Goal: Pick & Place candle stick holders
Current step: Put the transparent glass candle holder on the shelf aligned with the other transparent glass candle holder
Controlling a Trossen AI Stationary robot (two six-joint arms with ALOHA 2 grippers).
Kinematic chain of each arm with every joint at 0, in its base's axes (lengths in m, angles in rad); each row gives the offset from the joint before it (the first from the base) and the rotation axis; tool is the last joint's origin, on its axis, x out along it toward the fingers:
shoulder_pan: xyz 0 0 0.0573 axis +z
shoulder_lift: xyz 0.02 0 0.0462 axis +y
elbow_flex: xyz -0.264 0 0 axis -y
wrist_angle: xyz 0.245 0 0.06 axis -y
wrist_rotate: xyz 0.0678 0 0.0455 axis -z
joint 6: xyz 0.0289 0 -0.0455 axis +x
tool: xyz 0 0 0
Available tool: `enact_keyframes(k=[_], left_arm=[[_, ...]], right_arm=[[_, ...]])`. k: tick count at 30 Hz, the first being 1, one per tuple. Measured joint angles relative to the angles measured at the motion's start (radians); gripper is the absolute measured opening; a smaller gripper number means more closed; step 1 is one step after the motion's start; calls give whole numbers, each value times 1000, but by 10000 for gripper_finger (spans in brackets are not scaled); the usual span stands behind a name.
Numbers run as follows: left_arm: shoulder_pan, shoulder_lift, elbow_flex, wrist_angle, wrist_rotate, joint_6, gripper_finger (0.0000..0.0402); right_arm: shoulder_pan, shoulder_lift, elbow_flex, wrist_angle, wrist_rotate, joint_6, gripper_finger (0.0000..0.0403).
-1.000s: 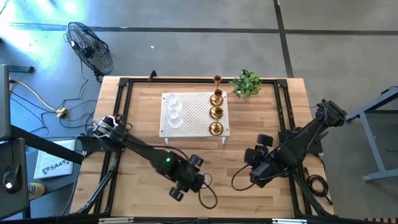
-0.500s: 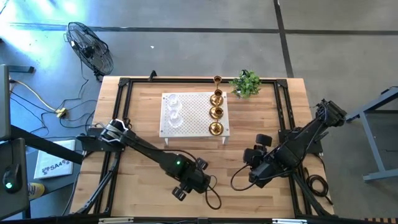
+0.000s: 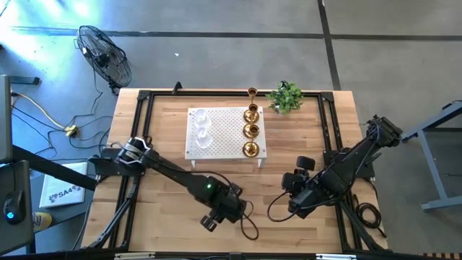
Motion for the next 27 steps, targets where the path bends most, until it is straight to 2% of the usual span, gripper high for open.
enact_keyframes(k=[19, 23, 27], left_arm=[[24, 39, 0, 30, 83, -20, 156], [24, 39, 0, 28, 67, -27, 156], [24, 39, 0, 19, 60, -27, 133]], right_arm=[[6, 1, 0, 5, -4, 0, 137], [17, 1, 0, 11, 3, 0, 137], [28, 1, 0, 19, 12, -8, 137]])
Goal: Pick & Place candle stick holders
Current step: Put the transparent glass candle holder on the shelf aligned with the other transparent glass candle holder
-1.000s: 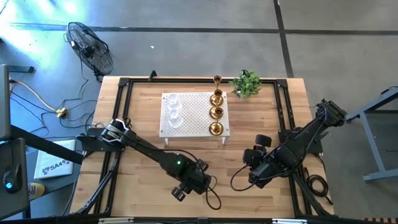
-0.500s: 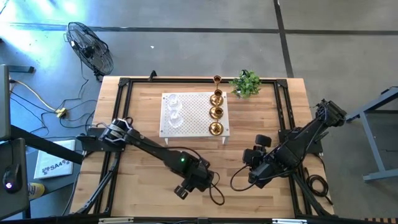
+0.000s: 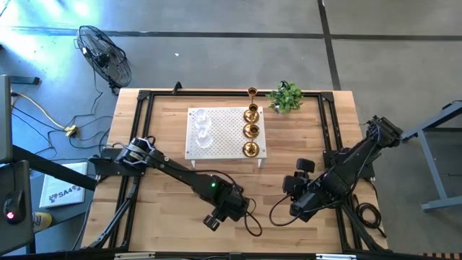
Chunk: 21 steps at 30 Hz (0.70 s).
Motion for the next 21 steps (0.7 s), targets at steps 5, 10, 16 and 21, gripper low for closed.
enact_keyframes(k=[5, 10, 16, 21], left_arm=[[1, 0, 0, -8, 0, -2, 70], [6, -5, 2, -11, -17, 0, 25], [6, -5, 2, -14, -31, -11, 25], [0, -29, -1, -27, -74, -28, 16]], right_arm=[[7, 0, 0, 9, -4, 0, 137], [23, 0, 0, 18, -9, 0, 137], [46, 0, 0, 29, -9, 0, 137], [60, 0, 0, 30, -9, 1, 137]])
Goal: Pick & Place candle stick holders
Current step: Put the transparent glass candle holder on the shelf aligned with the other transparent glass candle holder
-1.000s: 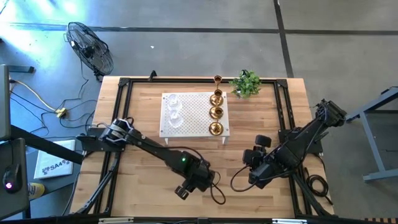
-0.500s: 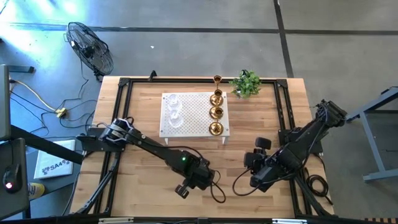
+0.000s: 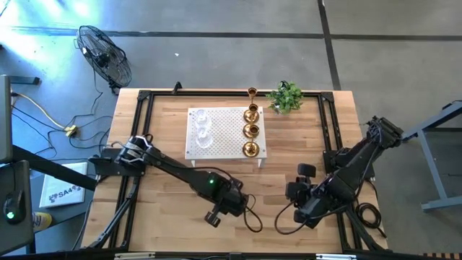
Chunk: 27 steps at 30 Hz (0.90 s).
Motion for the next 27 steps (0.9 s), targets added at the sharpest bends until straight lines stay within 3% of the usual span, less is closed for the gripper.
enact_keyframes(k=[11, 16, 27], left_arm=[[-30, -6, 13, -41, -86, -31, 12], [-48, -6, 123, -147, -295, -28, 10], [-99, -6, 447, -527, -568, -108, 10]], right_arm=[[18, 0, 0, 6, 8, 15, 137], [18, 0, 0, 6, 8, 18, 137], [18, 0, 0, 6, 21, 11, 137]])
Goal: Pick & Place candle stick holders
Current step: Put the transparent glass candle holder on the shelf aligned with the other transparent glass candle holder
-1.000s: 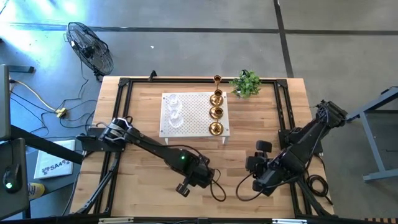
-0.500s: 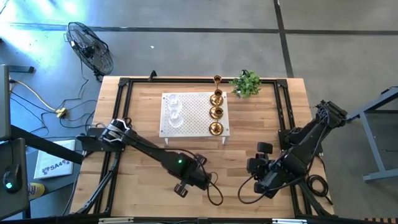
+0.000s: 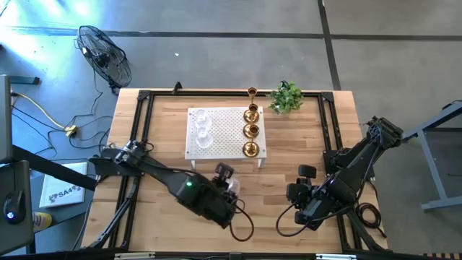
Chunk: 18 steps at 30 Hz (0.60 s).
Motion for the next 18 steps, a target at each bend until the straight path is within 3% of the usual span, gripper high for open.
enact_keyframes(k=[4, 6, 18], left_arm=[[-24, -1, 109, -136, -120, -70, 10], [-35, -12, 124, -113, -168, -83, 10], [-49, -83, 122, -127, -212, -85, 10]], right_arm=[[0, 0, 0, -2, -32, -11, 137], [0, 0, 0, -3, -40, -11, 137], [27, 0, 0, -24, -37, -11, 137]])
